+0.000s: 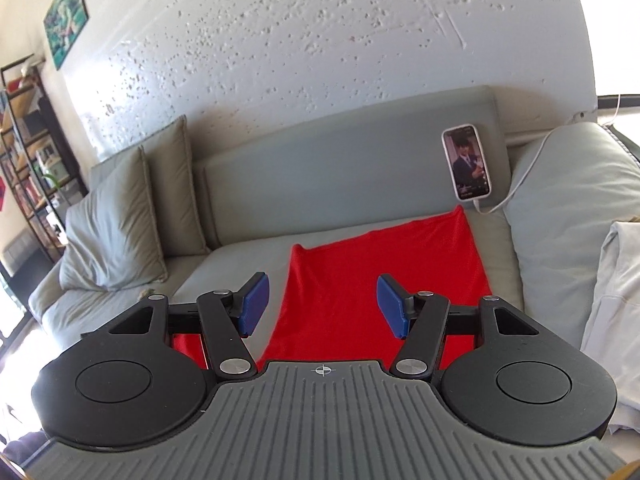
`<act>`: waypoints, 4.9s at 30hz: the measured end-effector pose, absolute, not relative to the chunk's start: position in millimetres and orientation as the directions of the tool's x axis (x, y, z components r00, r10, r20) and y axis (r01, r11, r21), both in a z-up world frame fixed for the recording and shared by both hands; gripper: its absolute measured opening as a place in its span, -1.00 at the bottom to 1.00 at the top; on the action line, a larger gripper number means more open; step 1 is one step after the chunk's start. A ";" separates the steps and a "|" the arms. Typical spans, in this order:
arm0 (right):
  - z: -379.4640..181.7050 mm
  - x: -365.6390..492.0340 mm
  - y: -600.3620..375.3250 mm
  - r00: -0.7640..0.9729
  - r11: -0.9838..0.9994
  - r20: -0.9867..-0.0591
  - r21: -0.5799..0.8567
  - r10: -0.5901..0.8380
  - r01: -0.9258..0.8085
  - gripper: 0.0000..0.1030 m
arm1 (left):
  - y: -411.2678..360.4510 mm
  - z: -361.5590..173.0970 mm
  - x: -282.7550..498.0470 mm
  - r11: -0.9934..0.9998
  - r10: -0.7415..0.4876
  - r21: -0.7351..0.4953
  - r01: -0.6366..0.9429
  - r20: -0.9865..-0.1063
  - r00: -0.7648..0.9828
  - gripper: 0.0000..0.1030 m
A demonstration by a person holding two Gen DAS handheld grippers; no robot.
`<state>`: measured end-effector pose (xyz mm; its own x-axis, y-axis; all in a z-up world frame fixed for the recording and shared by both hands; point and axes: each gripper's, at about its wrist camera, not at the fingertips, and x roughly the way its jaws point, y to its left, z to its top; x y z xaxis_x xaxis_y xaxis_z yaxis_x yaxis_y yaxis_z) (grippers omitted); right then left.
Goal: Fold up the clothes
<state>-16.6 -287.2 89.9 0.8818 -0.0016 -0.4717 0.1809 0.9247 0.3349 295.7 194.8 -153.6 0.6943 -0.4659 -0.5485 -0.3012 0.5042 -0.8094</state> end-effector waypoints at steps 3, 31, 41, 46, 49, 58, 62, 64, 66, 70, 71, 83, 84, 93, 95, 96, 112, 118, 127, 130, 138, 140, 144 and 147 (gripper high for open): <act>86.5 -13.3 -285.1 0.874 0.931 -0.486 0.314 -0.012 0.188 0.20 | 196.9 -162.7 299.4 0.469 -0.438 -0.815 -0.340 -0.550 0.712 -0.56; 60.5 -91.0 -354.8 0.865 0.792 -0.497 0.553 0.064 0.259 0.21 | 109.9 54.7 158.2 0.831 -0.361 -0.541 0.132 -0.344 0.867 -0.99; 41.9 -121.9 -393.5 0.861 0.712 -0.508 0.613 0.024 0.342 0.21 | -31.7 66.9 55.2 0.839 -0.523 -0.341 0.424 -0.288 0.803 -0.99; 37.5 -131.9 -403.1 0.858 0.703 -0.513 0.611 0.002 0.364 0.22 | -104.5 34.0 27.4 0.804 -0.594 -0.248 0.540 -0.370 0.714 -0.99; 34.3 -134.7 -408.9 0.853 0.693 -0.522 0.613 -0.005 0.379 0.22 | -146.5 7.1 13.6 0.769 -0.618 -0.183 0.612 -0.453 0.642 -0.99; 21.5 -127.7 -407.7 0.818 0.709 -0.575 0.582 0.012 0.398 0.27 | -191.7 -65.7 -17.4 0.615 -0.489 0.025 0.788 -0.772 0.406 0.00; 12.6 -119.4 -405.3 0.793 0.711 -0.608 0.574 0.038 0.406 0.27 | -160.9 -45.9 -15.0 0.595 -0.573 -0.100 0.798 -0.748 0.334 0.14; 9.4 -114.3 -401.4 0.782 0.721 -0.621 0.564 0.050 0.402 0.27 | -142.2 -32.0 -14.2 0.577 -0.639 -0.176 0.797 -0.706 0.307 0.15; 7.3 -108.8 -396.4 0.773 0.736 -0.632 0.550 0.059 0.395 0.27 | -114.9 -19.9 -12.0 0.606 -0.674 -0.224 0.763 -0.655 0.343 0.25; 2.9 -96.8 -384.6 0.751 0.775 -0.657 0.509 0.069 0.374 0.27 | -60.8 -12.8 13.4 0.779 -0.598 -0.293 0.554 -0.610 0.520 0.16; 1.1 -92.8 -381.1 0.744 0.786 -0.664 0.497 0.073 0.368 0.27 | -49.4 -13.3 20.5 0.818 -0.561 -0.304 0.488 -0.608 0.562 0.11; -16.6 -36.7 -326.3 0.680 0.912 -0.721 0.359 0.135 0.200 0.12 | -34.1 -49.0 62.8 0.907 -0.417 -0.278 0.315 -0.682 0.601 -0.46; -19.4 -29.7 -318.0 0.669 0.926 -0.729 0.339 0.146 0.167 0.12 | -36.1 -52.1 65.3 0.908 -0.415 -0.274 0.316 -0.687 0.596 -0.46; -53.9 23.3 -241.2 0.604 0.999 -0.796 0.012 0.039 -0.048 0.28 | -26.4 -81.6 82.8 0.938 -0.346 -0.266 0.222 -0.765 0.543 -0.62; -58.9 34.4 -243.2 0.578 1.000 -0.816 0.005 0.011 -0.012 0.27 | -26.8 -83.3 83.9 0.942 -0.335 -0.256 0.219 -0.773 0.538 -0.65; -60.1 39.4 -247.5 0.565 0.999 -0.825 0.032 0.016 0.019 0.27 | -27.9 -83.3 84.2 0.944 -0.327 -0.242 0.224 -0.777 0.538 -0.66; -48.4 -28.7 -394.9 0.702 0.748 -0.705 0.415 -0.095 0.518 -0.10 | -33.6 -86.9 81.9 0.955 -0.283 -0.182 0.235 -0.799 0.530 -0.64; -55.7 -66.7 -437.6 0.585 0.689 -0.800 0.350 -0.132 0.635 0.17 | -36.3 -86.5 80.7 0.958 -0.271 -0.169 0.232 -0.800 0.535 -0.64; -76.6 -75.2 -443.1 0.549 0.645 -0.833 0.384 -0.067 0.661 0.16 | -36.1 -77.8 77.4 0.954 -0.286 -0.187 0.235 -0.800 0.527 -0.65; -78.2 -72.1 -435.4 0.536 0.670 -0.840 0.353 -0.080 0.653 0.17 | -28.0 -66.4 70.3 0.944 -0.327 -0.238 0.228 -0.767 0.552 -0.62; -84.7 -61.9 -432.7 0.518 0.700 -0.850 0.310 -0.099 0.643 0.16 | -47.4 -49.4 85.7 0.953 -0.180 0.050 0.300 -0.701 0.690 -0.21; -87.6 -56.4 -430.3 0.508 0.713 -0.853 0.281 -0.122 0.642 0.16 | -63.4 -60.9 101.2 0.922 -0.147 0.136 0.362 -0.742 0.654 -0.27; -96.1 -46.1 -423.8 0.496 0.746 -0.853 0.224 -0.161 0.627 0.06 | -78.3 -68.9 110.8 0.880 -0.191 0.141 0.453 -0.769 0.611 -0.32; -102.8 -46.3 -421.6 0.517 0.755 -0.844 0.246 -0.141 0.608 -0.55 | -88.7 -75.6 108.8 0.835 -0.183 0.207 0.510 -0.770 0.612 -0.72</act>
<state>-46.3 -421.6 -102.8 0.5169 -0.1406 -0.8444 0.6078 0.7549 0.2464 108.8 -88.7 -75.6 0.6118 -0.1833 -0.7695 0.5102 0.8349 0.2067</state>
